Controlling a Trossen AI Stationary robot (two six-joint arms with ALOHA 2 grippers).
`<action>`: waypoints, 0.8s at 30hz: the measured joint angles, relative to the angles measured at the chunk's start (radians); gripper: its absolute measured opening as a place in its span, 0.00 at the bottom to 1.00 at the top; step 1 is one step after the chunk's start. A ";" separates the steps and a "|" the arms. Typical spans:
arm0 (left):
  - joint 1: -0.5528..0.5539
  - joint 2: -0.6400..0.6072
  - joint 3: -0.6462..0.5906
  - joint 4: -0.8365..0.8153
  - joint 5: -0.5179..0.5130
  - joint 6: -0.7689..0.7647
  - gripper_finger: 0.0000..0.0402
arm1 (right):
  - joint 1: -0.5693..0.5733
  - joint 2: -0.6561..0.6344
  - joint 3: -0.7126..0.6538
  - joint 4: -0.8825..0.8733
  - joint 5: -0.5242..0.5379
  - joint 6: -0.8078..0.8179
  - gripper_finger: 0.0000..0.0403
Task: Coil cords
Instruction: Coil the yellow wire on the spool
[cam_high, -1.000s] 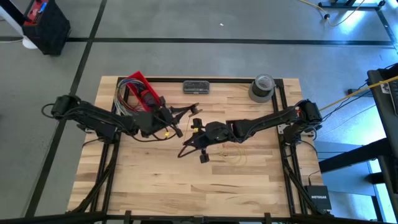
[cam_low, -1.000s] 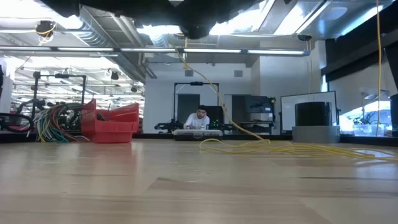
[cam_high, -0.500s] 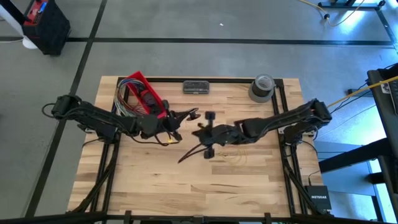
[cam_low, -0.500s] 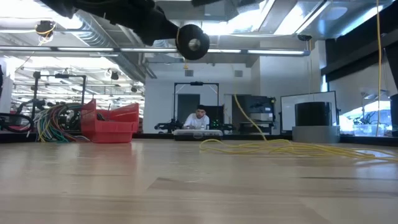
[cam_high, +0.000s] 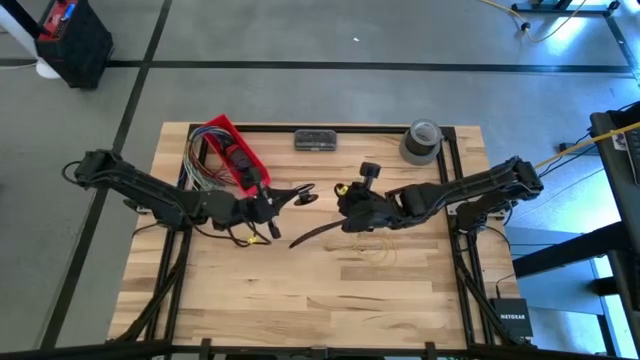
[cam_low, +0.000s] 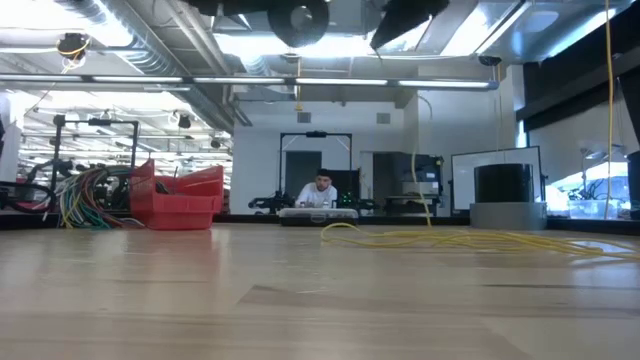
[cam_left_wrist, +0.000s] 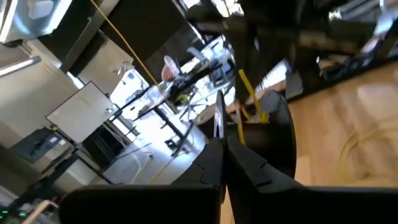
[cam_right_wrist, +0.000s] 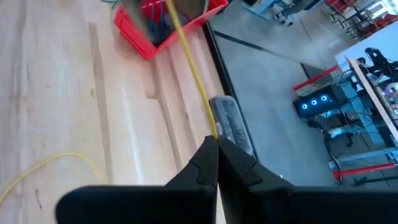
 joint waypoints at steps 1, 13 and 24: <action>-0.006 -0.008 0.000 -0.004 -0.001 -0.012 0.00 | 0.001 0.000 -0.018 0.017 0.004 0.003 0.01; 0.014 -0.034 0.000 0.060 0.123 -0.186 0.00 | -0.043 0.059 -0.330 0.840 -0.153 -0.176 0.01; 0.036 -0.034 0.000 0.065 0.182 -0.246 0.00 | -0.093 0.225 -0.360 1.292 -0.424 -0.171 0.01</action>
